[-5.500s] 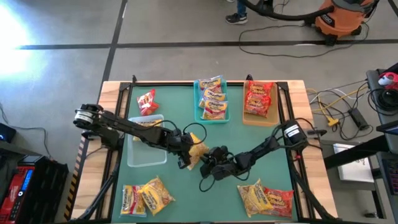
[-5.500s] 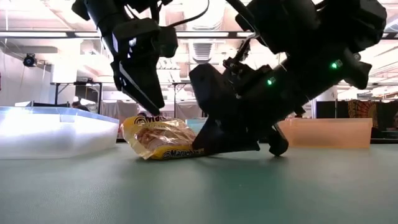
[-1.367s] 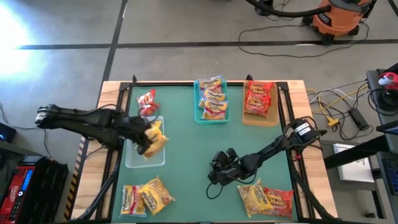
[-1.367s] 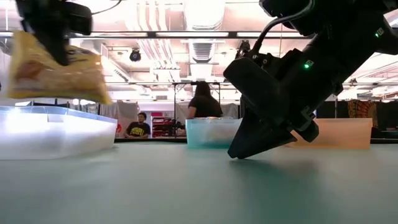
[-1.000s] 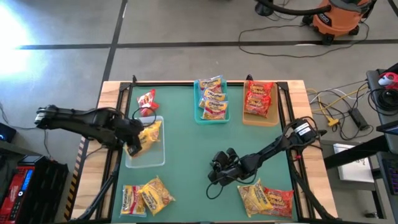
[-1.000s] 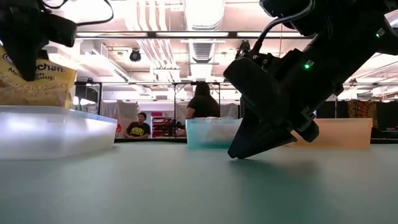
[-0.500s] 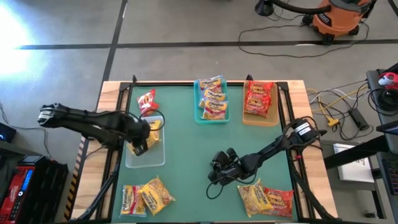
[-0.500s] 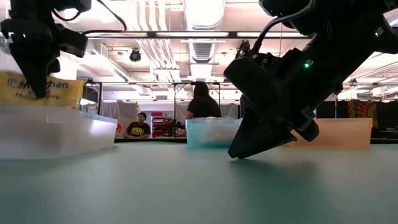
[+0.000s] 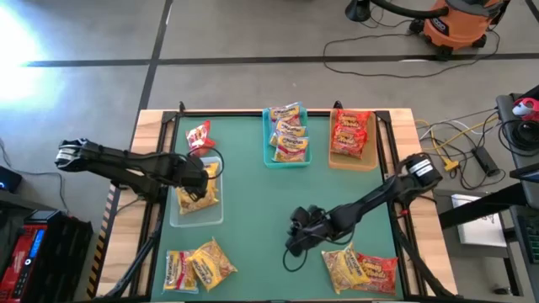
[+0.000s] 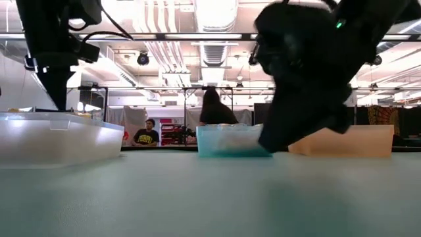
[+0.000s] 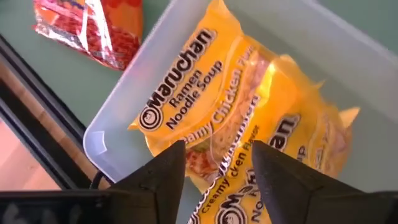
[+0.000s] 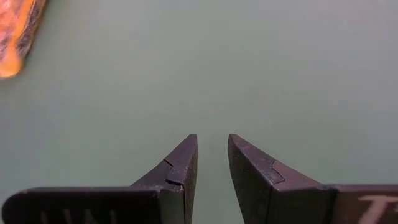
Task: Sort Maruchan noodles
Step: Put the right yellow noodle pack into the transparent bin
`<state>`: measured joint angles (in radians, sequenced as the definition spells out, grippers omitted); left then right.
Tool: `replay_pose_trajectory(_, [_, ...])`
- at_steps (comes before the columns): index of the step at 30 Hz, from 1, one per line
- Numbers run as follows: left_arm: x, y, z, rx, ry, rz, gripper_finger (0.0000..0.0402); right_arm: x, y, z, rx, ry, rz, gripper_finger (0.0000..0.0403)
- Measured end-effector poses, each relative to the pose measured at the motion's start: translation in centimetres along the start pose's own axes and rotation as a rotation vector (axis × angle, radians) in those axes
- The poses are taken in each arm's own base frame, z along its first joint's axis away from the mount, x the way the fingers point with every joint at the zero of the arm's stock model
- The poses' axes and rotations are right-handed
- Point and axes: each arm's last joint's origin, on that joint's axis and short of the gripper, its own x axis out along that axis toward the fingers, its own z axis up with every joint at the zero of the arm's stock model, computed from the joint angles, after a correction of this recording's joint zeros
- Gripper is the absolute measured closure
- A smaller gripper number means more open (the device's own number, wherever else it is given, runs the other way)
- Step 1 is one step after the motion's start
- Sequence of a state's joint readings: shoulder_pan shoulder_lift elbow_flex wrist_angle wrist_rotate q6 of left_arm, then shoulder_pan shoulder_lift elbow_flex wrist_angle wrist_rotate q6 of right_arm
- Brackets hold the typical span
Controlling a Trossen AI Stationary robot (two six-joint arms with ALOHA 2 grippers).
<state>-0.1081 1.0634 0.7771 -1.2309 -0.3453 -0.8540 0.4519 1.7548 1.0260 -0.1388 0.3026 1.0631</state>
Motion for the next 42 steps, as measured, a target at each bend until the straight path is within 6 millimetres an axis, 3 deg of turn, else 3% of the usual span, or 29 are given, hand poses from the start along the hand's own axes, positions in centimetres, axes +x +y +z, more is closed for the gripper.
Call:
replay_pose_trajectory(7, [-2.1,-0.3,1.5,-0.069,-0.113,-0.056,0.0228,-3.0,0.8,0.0,0.131,0.171,0.099,0.0323])
replay_pose_trajectory(13, [-4.9,-2.7,3.8,-0.139,-0.343,-0.338,0.0228,-6.3,1.8,-1.2,0.189,0.246,0.151,0.0323])
replay_pose_trajectory(17, [-6.2,-4.7,4.7,-0.138,-0.491,-0.523,0.0228,-8.0,2.5,-3.0,0.268,0.321,0.155,0.0323])
replay_pose_trajectory(26, [-7.2,-9.5,4.9,-0.116,-0.598,-0.743,0.0228,-11.0,3.5,-8.1,0.308,0.612,0.136,0.0323])
replay_pose_trajectory(34, [-6.3,-13.9,6.1,-0.183,-0.678,-0.893,0.0228,-12.1,1.5,-10.6,0.282,0.678,-0.134,0.0323])
replay_pose_trajectory(42, [-5.9,-16.5,6.9,-0.228,-0.732,-1.081,0.0228,-10.9,-0.4,-10.6,0.103,0.548,-0.303,0.0323])
